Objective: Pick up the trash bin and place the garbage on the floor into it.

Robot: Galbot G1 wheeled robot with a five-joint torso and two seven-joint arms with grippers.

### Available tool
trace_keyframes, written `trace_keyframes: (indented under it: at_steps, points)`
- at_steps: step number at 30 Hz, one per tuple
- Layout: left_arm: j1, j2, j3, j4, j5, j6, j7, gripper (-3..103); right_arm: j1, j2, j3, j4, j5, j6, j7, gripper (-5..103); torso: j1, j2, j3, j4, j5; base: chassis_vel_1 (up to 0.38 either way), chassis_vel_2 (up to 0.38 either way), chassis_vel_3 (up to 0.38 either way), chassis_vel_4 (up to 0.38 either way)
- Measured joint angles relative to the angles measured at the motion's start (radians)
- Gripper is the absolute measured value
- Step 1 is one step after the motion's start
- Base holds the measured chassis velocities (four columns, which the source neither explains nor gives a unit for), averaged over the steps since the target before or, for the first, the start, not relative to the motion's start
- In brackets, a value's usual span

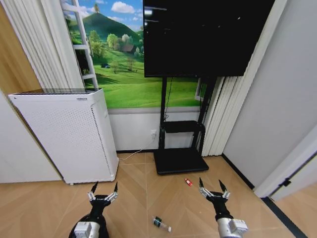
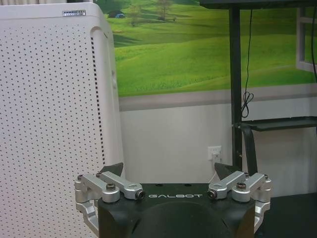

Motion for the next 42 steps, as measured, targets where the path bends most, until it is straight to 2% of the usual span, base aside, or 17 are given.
trace_keyframes:
  at_steps: [19,28,42]
  points:
    - [-0.001,-0.013,-0.002,0.009,0.007,-0.008,0.010,100,0.005,-0.008,-0.004,-0.015,0.017,-0.007,-0.004,100,-0.035,-0.082,-0.047,0.0000,0.0000,-0.028,0.032,0.026,-0.029]
    - [0.000,-0.016,0.002,0.013,0.008,-0.008,0.013,100,0.006,-0.015,0.009,-0.035,0.010,0.057,0.006,100,-0.048,-0.113,-0.065,0.0000,0.0000,-0.117,0.119,0.113,-0.121]
    - [0.006,-0.017,0.002,0.013,0.003,-0.008,0.015,100,0.000,-0.007,0.001,-0.035,-0.001,0.068,-0.002,100,-0.070,-0.167,-0.096,0.0001,0.0000,0.006,-0.009,-0.009,0.002]
